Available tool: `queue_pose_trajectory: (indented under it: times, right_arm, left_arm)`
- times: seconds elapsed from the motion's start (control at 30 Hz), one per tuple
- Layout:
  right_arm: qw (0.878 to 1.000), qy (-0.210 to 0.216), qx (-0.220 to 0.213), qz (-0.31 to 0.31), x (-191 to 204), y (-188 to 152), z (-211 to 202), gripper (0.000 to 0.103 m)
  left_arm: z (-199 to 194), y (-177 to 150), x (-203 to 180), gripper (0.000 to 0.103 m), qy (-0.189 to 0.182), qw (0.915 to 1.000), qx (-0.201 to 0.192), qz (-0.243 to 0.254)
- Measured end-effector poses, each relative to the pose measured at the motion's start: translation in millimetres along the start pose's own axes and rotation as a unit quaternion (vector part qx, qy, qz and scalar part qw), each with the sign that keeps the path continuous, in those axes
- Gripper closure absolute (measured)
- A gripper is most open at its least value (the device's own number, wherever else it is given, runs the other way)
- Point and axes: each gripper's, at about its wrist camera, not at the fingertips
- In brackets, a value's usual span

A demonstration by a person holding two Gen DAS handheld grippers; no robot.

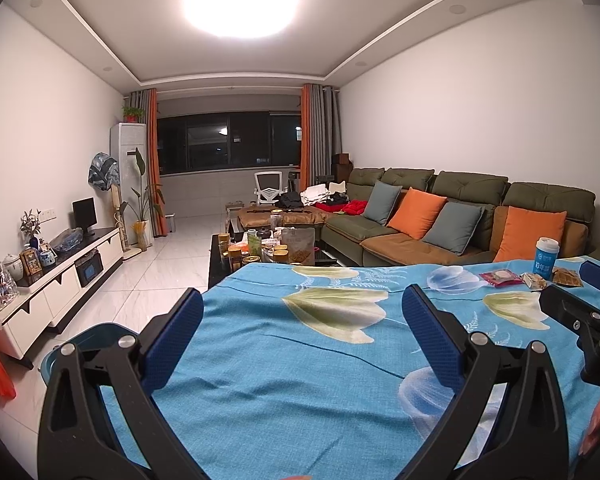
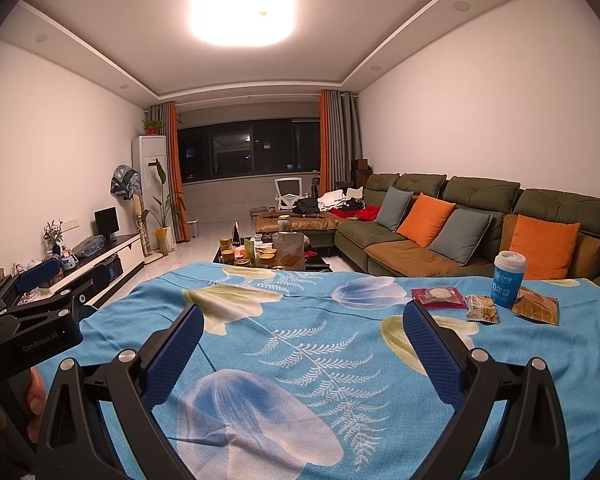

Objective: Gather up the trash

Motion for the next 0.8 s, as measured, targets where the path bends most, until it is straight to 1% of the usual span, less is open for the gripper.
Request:
queue_pose_trajectory:
  times: [0.5, 0.67, 0.73, 0.8]
  right_arm:
    - [1.000, -0.001, -0.001, 0.000, -0.2, -0.8, -0.5, 0.007]
    - [1.000, -0.001, 0.000, -0.001, -0.5, -0.7, -0.2, 0.007]
    - [1.000, -0.001, 0.000, 0.000, -0.8, -0.9, 0.2, 0.007]
    - [1.000, -0.001, 0.002, -0.001, -1.4, -1.2, 0.6, 0.007]
  left_arm:
    - [1.3, -1.2, -2.2, 0.006, -0.001, 1.0000, 0.001, 0.003]
    - [4.3, -2.9, 1.1, 0.005, -0.007, 0.9999, 0.006, -0.008]
    - [7.2, -3.4, 1.4, 0.006, -0.009, 0.9998, 0.015, -0.008]
    - [13.7, -2.2, 3.2, 0.006, -0.021, 0.9992, 0.033, -0.012]
Point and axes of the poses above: each gripper's, at about its wrist camera, not at the fingertips, and z roughly the way its jaws point, x to its left, y to its top, and after that the axes turned 9 degrees about -y, right-handed
